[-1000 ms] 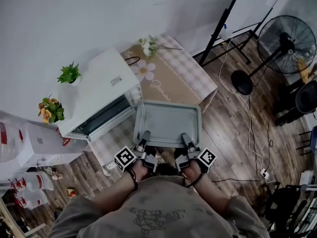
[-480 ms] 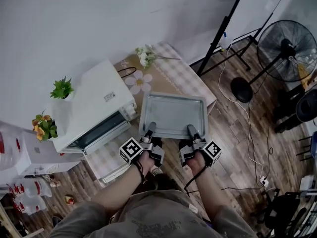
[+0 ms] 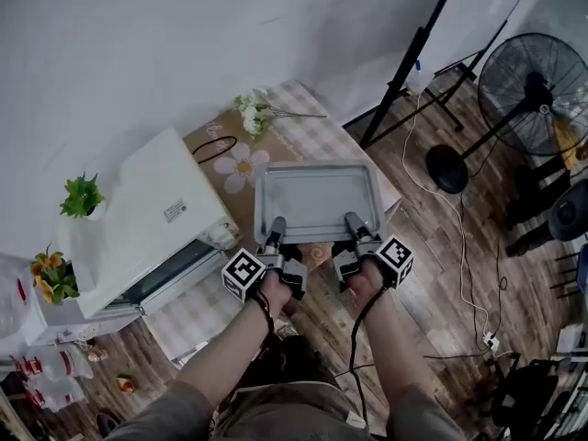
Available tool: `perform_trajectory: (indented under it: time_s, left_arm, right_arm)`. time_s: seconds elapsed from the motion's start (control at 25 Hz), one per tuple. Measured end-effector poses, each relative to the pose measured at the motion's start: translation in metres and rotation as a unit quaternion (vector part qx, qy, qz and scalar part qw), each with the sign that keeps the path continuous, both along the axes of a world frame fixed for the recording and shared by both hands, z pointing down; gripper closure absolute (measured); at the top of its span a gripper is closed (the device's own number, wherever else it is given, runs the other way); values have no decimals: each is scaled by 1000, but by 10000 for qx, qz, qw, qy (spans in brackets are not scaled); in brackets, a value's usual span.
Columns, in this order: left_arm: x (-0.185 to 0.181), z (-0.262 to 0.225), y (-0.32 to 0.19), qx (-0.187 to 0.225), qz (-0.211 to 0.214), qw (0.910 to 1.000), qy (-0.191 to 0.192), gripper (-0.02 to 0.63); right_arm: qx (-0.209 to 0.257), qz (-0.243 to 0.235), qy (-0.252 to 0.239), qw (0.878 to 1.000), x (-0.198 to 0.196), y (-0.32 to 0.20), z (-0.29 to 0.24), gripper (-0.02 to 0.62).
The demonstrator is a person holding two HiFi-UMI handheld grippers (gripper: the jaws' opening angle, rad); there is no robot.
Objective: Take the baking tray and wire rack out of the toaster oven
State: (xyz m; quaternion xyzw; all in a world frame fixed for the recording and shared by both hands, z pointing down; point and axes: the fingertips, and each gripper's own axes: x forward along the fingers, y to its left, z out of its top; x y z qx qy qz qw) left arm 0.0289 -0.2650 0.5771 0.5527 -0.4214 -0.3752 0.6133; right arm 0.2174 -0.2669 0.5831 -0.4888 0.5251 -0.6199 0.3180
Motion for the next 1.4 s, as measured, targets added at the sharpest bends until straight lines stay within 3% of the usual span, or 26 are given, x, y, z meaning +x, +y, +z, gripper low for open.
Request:
perform_trajectory:
  time_s: [0.2, 0.56, 0.84, 1.12, 1.24, 1.4]
  left_arm:
    - [8, 27, -23, -135, -349, 9992, 115, 568]
    - [7, 69, -49, -440, -644, 9967, 226, 561]
    - [0, 83, -68, -687, -1185, 9901, 305, 565]
    - [2, 84, -86, -485, -1136, 9923, 86, 550]
    - [12, 80, -86, -494, -897, 9947, 105, 451]
    - [17, 82, -77, -770, -572, 9952, 177, 439]
  right_arm:
    - [-229, 299, -22, 9993, 11, -28, 30, 568]
    - [-599, 37, 196, 9980, 10, -65, 65, 568]
    - [-765, 80, 179, 9969, 5, -87, 83, 566]
    - [-956, 289, 250, 9947, 6, -111, 99, 565]
    - [-1030, 427, 386, 9930, 10, -122, 103, 560]
    - [-1018, 467, 527, 9923, 3, -133, 106, 558]
